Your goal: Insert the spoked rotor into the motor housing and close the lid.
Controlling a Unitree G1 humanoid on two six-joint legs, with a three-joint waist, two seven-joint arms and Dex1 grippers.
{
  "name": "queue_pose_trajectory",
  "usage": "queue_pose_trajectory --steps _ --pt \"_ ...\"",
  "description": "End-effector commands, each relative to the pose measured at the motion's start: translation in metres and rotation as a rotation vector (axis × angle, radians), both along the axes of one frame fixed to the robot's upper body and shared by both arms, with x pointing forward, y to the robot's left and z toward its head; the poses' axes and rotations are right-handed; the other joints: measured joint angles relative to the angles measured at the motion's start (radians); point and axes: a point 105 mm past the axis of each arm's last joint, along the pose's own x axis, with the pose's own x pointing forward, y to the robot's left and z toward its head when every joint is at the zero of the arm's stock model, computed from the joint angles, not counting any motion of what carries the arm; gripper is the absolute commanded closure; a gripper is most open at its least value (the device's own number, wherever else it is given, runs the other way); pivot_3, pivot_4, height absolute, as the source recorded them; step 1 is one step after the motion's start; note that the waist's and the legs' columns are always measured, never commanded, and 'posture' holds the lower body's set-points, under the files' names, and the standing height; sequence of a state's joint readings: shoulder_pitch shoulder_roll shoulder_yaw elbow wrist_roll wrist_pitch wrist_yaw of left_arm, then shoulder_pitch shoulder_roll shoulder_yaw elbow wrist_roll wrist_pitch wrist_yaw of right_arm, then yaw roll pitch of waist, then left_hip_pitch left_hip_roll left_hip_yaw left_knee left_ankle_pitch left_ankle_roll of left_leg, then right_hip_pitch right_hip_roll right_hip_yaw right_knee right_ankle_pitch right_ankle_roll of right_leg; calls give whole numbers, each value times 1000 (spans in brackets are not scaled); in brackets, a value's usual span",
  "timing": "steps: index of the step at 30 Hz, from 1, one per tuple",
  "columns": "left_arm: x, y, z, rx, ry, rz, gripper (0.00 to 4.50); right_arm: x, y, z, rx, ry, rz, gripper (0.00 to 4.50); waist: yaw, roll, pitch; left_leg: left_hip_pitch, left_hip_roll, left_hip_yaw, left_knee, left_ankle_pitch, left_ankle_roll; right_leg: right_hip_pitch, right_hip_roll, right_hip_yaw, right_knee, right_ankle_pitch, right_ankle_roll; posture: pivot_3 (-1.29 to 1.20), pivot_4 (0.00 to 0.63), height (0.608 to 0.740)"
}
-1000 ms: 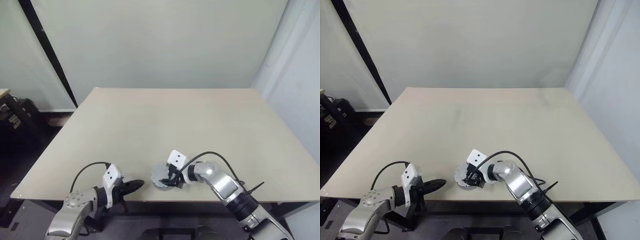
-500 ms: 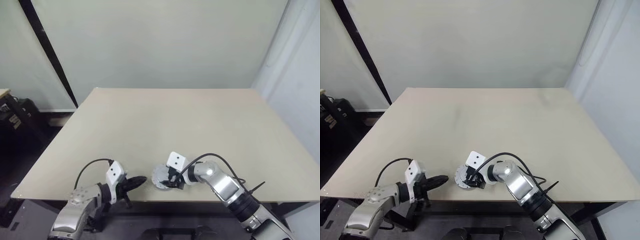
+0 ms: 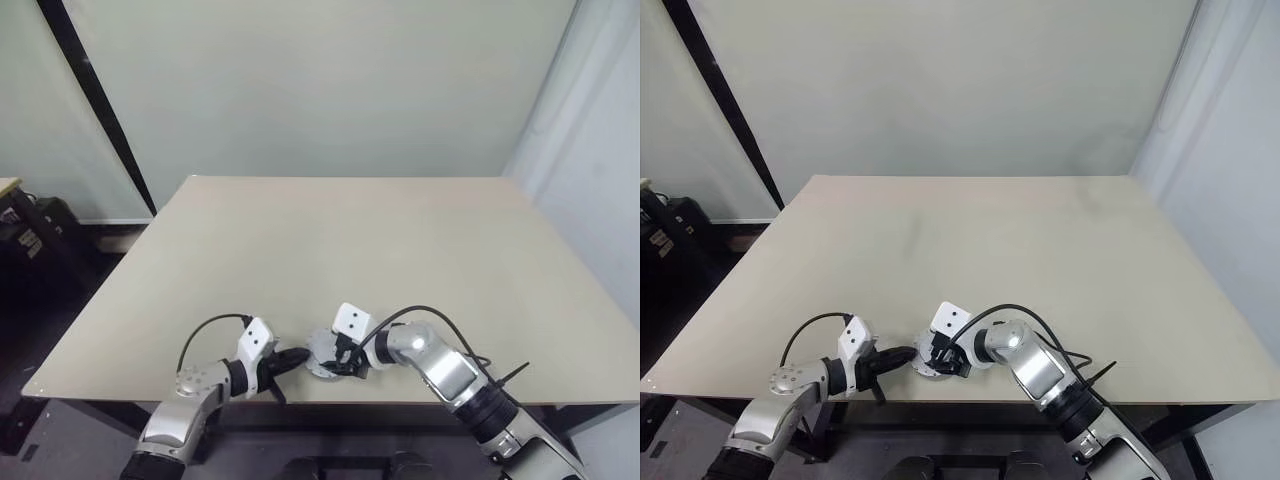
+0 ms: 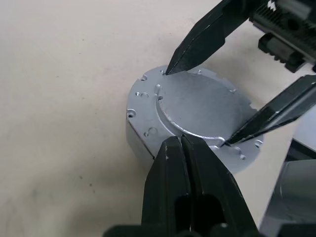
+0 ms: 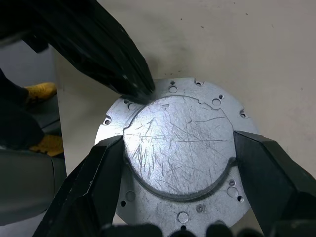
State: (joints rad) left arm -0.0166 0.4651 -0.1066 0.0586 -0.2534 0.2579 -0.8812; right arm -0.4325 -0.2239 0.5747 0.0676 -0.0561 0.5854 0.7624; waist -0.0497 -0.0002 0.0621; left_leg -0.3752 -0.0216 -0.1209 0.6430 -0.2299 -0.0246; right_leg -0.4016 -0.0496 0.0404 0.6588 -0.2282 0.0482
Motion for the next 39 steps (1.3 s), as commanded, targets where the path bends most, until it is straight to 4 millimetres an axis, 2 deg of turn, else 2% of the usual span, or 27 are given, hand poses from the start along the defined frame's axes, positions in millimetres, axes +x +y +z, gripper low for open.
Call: queue_pose_trajectory --steps 1,8,13,26,31,36,39 --pt "8 -6 6 8 -47 -17 4500 4 0 3 -16 -18 -14 1255 0 0 0 0 0 0 0 0 0 0 0 0 0 0 0 0 0 740" --pt "10 -13 -3 49 -25 -27 4500 4 1 3 -16 -14 -16 1255 0 1 0 2 -1 0 0 0 1 3 0 0 0 0 0 0 0 740" --pt "12 -15 -10 86 -5 -25 4500 3 0 2 -16 -7 -19 1255 1 1 0 10 -1 -1 0 0 0 10 -2 0 -2 -2 -1 0 0 740" --pt "8 -22 -20 131 55 -52 4500 7 2 7 15 -5 -42 1255 1 2 -1 11 -3 -1 0 0 0 11 -3 0 -2 -2 -1 0 0 740" --pt "6 -23 -21 135 63 -57 4500 9 8 18 100 9 -55 1255 1 2 -1 11 -3 -1 0 -1 -1 11 -3 0 -2 -2 -1 0 0 740" --pt "5 -23 -21 137 66 -60 4500 8 15 43 263 60 -42 1255 1 2 0 11 -3 -2 -2 0 0 10 -3 0 -2 -2 -1 0 0 740" --pt "5 -24 -21 137 65 -61 4500 3 13 54 325 144 -27 288 0 2 0 10 -3 -2 -3 0 0 9 -3 0 -2 -2 0 0 0 740"
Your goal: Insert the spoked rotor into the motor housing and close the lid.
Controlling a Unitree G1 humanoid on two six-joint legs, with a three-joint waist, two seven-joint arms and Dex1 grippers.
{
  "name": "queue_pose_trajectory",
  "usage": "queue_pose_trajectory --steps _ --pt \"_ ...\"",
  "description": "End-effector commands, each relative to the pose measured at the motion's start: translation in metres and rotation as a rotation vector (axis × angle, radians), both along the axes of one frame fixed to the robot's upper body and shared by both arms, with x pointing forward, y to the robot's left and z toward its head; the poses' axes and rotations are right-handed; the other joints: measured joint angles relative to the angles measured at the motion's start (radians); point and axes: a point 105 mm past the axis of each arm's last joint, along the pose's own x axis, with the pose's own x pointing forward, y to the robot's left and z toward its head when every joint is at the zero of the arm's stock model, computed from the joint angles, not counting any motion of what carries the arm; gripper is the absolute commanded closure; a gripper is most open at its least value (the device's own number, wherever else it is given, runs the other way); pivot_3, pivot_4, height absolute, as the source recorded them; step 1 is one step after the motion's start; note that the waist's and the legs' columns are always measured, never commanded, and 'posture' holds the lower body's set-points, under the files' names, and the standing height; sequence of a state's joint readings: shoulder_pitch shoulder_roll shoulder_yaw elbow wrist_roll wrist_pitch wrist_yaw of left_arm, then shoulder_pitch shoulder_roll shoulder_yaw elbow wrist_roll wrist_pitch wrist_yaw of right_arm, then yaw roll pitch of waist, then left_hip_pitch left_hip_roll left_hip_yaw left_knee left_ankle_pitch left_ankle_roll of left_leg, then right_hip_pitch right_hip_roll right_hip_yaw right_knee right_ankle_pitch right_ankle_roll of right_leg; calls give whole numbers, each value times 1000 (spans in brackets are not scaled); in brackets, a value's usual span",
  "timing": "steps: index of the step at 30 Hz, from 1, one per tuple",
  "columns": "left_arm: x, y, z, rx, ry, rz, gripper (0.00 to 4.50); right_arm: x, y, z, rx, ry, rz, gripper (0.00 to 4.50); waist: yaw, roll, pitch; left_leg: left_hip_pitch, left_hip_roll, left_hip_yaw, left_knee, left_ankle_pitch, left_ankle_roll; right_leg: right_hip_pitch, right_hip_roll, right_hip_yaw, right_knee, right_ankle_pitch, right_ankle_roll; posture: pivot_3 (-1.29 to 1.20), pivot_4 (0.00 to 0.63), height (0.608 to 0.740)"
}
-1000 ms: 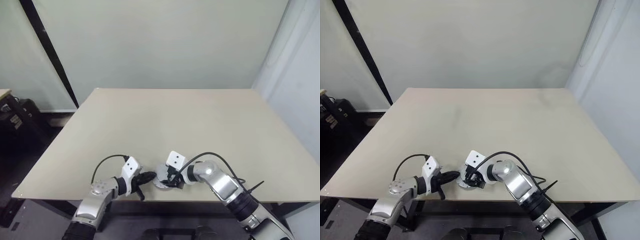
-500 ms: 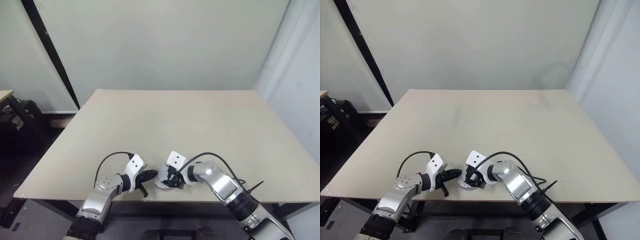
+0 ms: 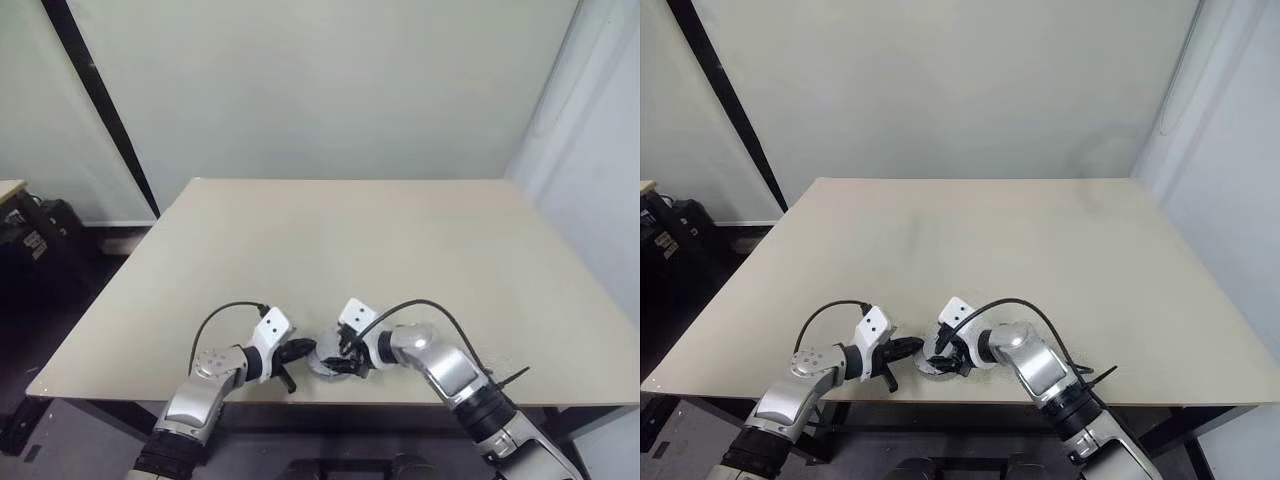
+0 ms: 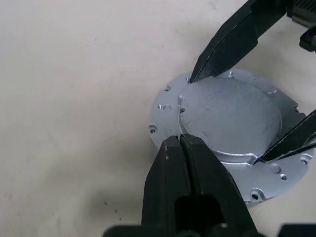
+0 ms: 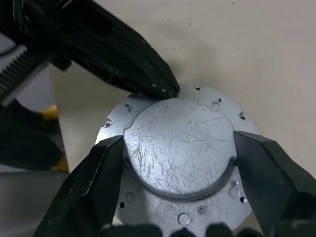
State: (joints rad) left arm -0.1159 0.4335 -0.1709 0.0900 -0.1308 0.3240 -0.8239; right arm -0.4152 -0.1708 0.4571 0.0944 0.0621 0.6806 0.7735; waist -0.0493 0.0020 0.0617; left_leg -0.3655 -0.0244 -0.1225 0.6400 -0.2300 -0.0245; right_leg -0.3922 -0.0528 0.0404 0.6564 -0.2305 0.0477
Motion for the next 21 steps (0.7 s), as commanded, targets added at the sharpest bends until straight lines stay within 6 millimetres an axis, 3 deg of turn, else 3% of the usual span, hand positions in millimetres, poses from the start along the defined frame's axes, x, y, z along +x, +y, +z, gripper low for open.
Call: queue_pose_trajectory --steps 1,7,13,17,21 --pt "-13 -10 -16 13 73 -46 4500 3 14 57 226 -30 29 26 0 0 0 0 0 0 -1 0 0 1 0 1 0 0 0 0 0 740" --pt "-13 -12 -15 9 73 -50 4500 22 -8 70 282 2 -124 26 1 1 0 1 0 -1 -2 -1 -1 1 0 0 -2 -1 1 0 0 740" --pt "-14 -13 -15 10 72 -57 4500 32 -36 52 236 155 -307 26 1 1 0 1 -1 0 -3 -1 -2 1 -1 0 -3 -1 1 0 0 740" --pt "-11 -13 -11 8 52 -57 4500 26 -54 32 191 287 -382 26 2 1 0 1 -1 0 -3 0 0 1 -1 0 -3 -1 1 0 0 740" --pt "-8 -14 -7 5 30 -58 4500 15 -59 23 106 205 -322 26 3 2 0 0 -1 0 -3 0 0 0 -2 0 -5 -1 1 0 0 740"
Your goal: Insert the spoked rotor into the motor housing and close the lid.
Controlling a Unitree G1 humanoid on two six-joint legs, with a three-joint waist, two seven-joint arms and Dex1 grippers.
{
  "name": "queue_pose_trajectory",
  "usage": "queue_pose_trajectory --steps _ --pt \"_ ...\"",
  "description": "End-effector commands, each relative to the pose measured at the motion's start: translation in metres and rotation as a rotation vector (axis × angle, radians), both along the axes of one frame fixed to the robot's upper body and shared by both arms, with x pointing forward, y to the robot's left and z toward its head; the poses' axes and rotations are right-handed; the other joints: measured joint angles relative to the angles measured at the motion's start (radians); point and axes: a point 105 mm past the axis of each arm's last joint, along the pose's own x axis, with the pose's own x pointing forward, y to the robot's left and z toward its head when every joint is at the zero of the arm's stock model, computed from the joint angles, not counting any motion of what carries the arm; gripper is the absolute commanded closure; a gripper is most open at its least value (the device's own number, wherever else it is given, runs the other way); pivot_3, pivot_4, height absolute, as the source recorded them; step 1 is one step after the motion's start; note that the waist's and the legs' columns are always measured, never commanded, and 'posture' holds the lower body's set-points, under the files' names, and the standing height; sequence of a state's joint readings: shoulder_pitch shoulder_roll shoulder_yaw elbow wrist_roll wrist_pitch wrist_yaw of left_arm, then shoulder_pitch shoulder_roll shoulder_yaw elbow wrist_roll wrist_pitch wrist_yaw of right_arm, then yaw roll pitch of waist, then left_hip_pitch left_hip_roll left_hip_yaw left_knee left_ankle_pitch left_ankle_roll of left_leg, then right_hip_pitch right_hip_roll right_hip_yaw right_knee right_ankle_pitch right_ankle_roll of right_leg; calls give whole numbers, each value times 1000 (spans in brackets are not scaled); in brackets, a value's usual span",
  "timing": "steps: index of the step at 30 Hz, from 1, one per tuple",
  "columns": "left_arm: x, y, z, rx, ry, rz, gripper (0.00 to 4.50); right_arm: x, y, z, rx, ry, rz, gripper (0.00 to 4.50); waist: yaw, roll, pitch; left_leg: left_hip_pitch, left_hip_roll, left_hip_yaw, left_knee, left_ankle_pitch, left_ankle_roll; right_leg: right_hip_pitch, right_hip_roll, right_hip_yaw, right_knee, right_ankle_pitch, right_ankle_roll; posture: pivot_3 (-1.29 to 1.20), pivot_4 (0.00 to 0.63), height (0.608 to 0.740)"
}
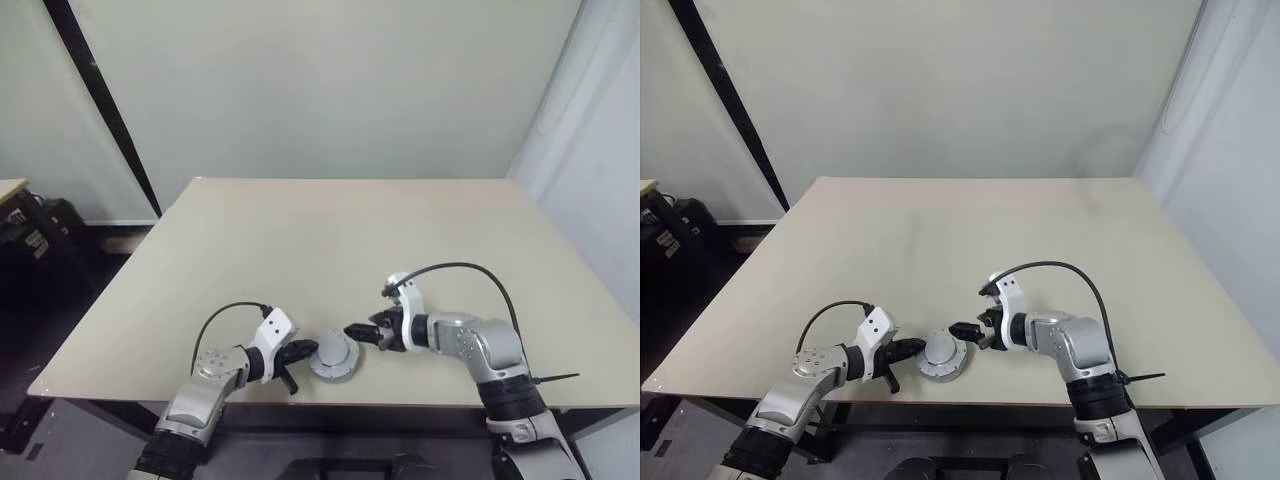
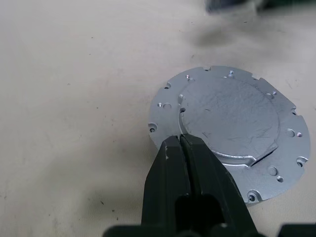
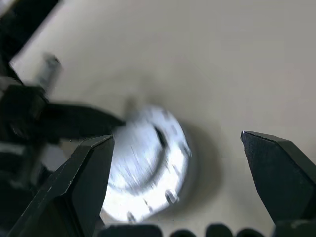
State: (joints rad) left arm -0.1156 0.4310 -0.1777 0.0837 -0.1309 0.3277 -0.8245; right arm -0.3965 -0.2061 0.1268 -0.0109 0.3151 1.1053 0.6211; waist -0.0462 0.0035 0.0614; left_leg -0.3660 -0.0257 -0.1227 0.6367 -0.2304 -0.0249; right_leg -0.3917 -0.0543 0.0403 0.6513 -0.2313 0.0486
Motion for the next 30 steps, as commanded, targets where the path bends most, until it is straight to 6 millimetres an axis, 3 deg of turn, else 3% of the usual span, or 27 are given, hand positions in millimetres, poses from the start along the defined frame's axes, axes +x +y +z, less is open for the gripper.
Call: queue_pose_trajectory --steps 1,4,8,22,25,30 --pt "-6 -11 -6 7 20 -51 4500 -5 4 8 -65 -159 101 26 0 0 0 0 0 0 0 0 0 0 0 0 -1 0 0 0 0 740" --pt "-3 -12 -4 6 1 -56 4500 -10 6 3 -140 -302 195 26 -1 1 0 0 1 0 -1 -2 -3 0 0 -1 -4 0 0 0 0 740" --pt "3 -12 1 4 -24 -56 4500 -11 12 5 -117 -386 214 26 1 1 0 -2 0 0 -1 -1 -2 1 0 -1 -7 0 0 0 0 740" --pt "10 -9 7 6 -57 -50 4500 -24 32 -2 -119 -459 336 26 1 -1 0 -9 1 -1 -6 1 3 -5 2 -1 -8 2 3 0 0 740" --pt "9 -10 7 5 -55 -53 4500 -21 28 -4 -120 -417 301 26 1 -1 0 -10 1 -1 -6 1 3 -5 2 0 -8 2 3 0 0 740" --pt "7 -11 7 3 -51 -59 4500 -21 12 -1 -11 -167 180 26 2 -1 0 -9 1 -1 -5 1 3 -4 2 0 -8 2 3 0 0 740"
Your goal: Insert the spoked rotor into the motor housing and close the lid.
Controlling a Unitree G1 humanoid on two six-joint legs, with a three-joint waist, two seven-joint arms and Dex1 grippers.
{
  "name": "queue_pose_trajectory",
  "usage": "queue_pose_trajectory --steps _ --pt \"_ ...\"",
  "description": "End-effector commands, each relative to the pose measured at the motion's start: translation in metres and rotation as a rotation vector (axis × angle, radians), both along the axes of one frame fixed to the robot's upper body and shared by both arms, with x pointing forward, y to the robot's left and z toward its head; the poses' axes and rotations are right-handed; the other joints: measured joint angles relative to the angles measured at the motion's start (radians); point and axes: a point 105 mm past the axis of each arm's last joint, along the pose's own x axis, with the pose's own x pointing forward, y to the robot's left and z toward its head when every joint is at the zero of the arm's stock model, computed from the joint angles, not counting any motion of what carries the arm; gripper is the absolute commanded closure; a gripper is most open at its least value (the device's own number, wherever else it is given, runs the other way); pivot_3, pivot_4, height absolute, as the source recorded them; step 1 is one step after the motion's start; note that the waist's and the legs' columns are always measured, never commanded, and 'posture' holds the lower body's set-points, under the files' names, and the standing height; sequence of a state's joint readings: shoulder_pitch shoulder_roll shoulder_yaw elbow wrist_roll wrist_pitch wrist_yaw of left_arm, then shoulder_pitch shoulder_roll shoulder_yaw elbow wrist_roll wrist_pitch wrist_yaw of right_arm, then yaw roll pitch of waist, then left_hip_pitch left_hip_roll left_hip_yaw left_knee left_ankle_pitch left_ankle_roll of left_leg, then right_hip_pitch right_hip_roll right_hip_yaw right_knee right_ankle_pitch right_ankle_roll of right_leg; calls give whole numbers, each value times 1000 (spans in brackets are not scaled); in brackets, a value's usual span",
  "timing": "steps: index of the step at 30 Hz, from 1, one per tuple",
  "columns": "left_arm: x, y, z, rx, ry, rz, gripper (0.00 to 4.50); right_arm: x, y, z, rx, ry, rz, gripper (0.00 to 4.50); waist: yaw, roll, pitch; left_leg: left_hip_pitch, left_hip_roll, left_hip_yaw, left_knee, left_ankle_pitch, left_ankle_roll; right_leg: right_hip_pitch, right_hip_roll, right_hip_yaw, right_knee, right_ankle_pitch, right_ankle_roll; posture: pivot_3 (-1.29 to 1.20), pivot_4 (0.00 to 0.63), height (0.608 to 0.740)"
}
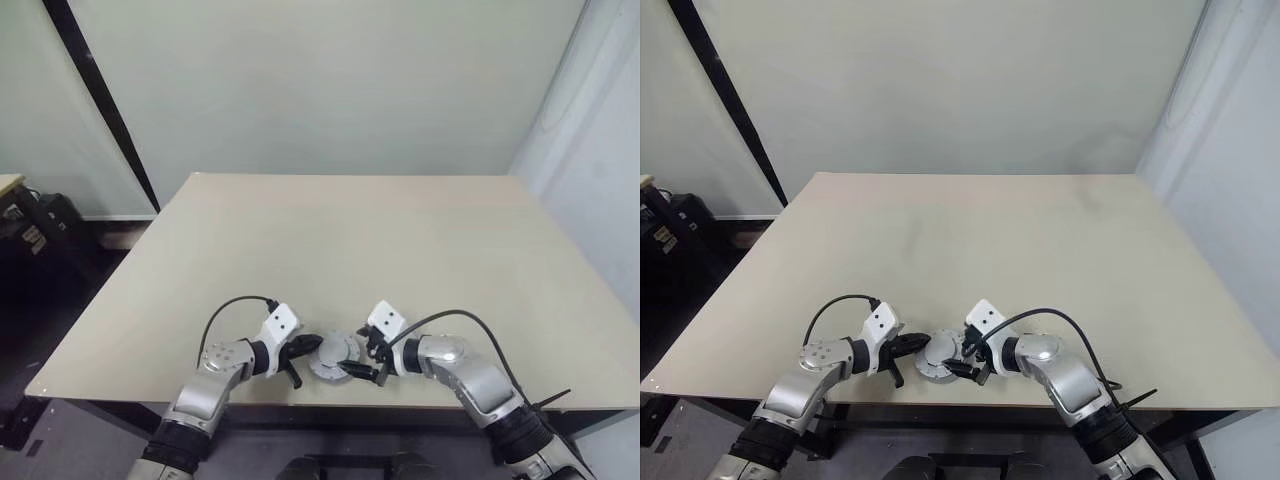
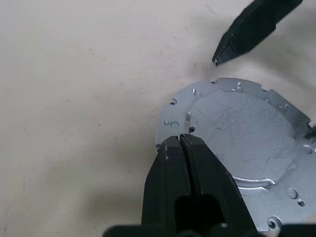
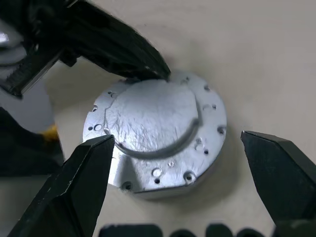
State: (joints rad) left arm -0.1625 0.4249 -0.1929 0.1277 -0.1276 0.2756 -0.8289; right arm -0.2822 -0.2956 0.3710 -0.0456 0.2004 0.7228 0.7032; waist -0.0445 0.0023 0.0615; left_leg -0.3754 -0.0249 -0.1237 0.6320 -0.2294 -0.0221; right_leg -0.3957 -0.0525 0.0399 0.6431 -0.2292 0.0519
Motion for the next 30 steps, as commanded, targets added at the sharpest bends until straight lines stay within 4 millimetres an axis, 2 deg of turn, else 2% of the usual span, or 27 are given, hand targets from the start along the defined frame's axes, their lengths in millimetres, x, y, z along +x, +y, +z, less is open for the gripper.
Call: queue_pose_trajectory --steps 1,7,13,20,30 --pt "-3 -5 0 7 -3 -30 4500 2 -10 16 81 142 -63 26 0 0 0 0 0 0 0 0 0 0 0 0 0 0 0 0 0 740" --pt "-4 -4 0 8 0 -31 4500 -5 -22 9 121 398 -170 26 0 0 0 0 0 0 0 0 0 0 0 0 1 0 0 0 0 740" --pt "-5 -4 -1 11 1 -30 4500 -8 -13 5 241 591 -235 26 -2 1 0 0 0 0 0 0 0 0 0 0 1 0 0 0 0 740" --pt "-6 -3 -2 12 1 -27 4500 -6 -3 4 337 701 -283 26 -5 1 -1 1 0 0 0 0 0 0 0 0 2 0 0 0 0 740" --pt "-6 -3 -2 11 0 -24 4500 -3 7 2 412 767 -326 26 -5 3 -2 1 0 0 0 0 0 0 1 1 2 0 0 0 0 740"
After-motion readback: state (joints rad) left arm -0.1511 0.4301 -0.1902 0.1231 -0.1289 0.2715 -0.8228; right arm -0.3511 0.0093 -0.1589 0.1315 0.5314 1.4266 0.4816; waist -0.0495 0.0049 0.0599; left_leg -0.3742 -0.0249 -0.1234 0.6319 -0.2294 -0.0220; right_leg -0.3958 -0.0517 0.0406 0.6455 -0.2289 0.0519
